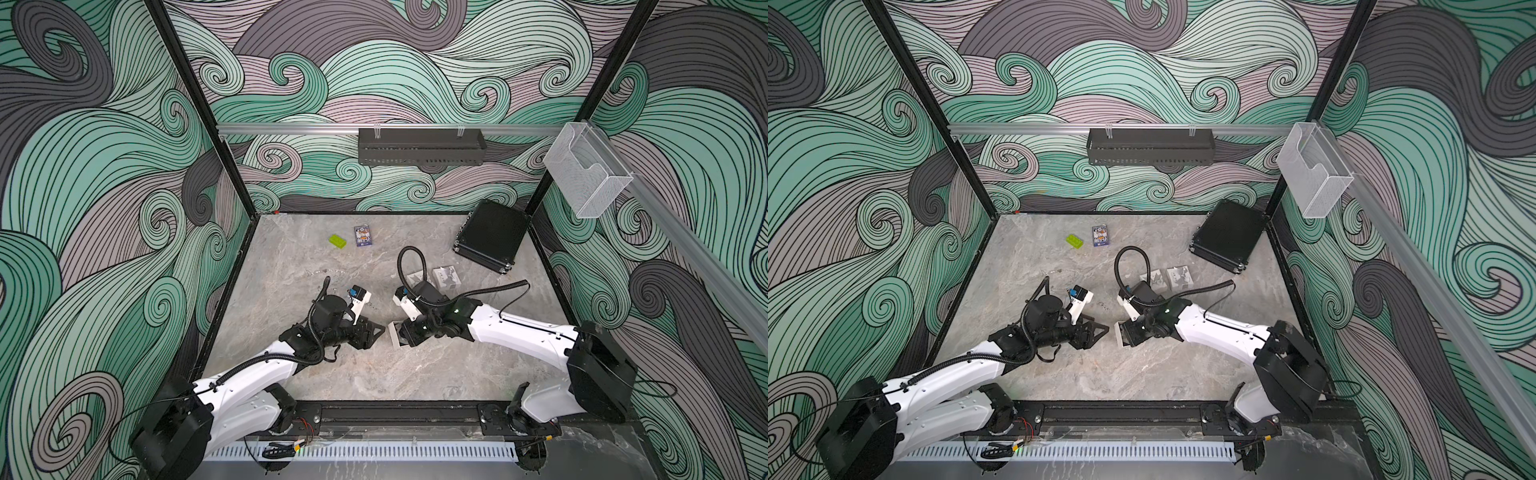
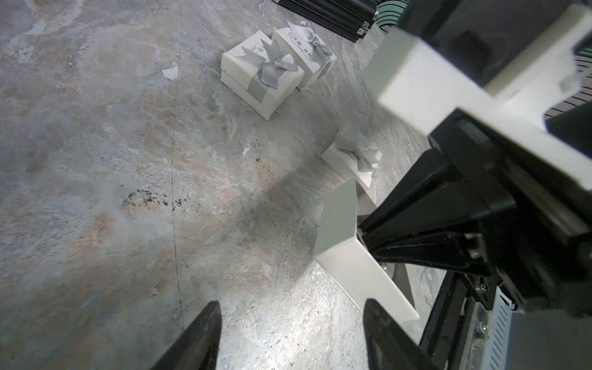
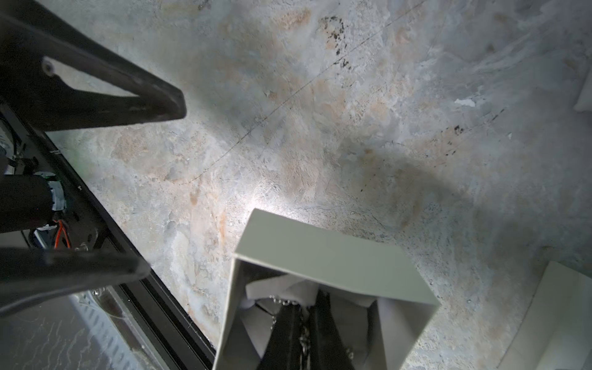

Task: Take the necklace out of the lift-off lid jewelry box
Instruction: Take out the inner lining from the jewelry box.

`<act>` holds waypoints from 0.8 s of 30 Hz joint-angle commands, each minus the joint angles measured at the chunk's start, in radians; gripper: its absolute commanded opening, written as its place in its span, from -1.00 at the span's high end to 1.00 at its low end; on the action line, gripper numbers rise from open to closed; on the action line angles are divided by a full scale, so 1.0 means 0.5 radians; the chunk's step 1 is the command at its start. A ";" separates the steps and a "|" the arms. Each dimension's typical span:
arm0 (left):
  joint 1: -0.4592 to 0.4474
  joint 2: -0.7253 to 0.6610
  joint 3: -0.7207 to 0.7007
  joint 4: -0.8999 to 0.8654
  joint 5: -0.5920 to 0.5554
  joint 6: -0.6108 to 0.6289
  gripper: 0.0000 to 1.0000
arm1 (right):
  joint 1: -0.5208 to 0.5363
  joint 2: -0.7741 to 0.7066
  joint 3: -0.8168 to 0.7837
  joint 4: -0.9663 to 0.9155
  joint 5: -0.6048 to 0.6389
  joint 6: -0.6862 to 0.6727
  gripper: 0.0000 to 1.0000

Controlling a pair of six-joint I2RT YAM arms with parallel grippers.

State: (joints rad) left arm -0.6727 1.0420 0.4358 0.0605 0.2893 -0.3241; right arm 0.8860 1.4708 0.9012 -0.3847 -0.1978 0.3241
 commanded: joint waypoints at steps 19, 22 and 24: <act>-0.184 0.360 0.111 0.365 -0.065 -0.159 -0.26 | -0.020 0.062 -0.112 0.104 -0.026 -0.001 0.84; -0.192 0.410 0.117 0.396 -0.075 -0.159 -0.24 | -0.020 0.085 -0.111 0.095 -0.001 0.002 0.84; -0.192 0.422 0.107 0.424 -0.081 -0.165 -0.24 | -0.021 0.102 -0.112 0.097 0.000 0.000 0.85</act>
State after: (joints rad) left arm -0.7628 1.2469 0.4564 0.2214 0.2691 -0.3943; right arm 0.8814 1.5066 0.8547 -0.3397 -0.2127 0.3248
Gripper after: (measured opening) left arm 0.623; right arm 0.081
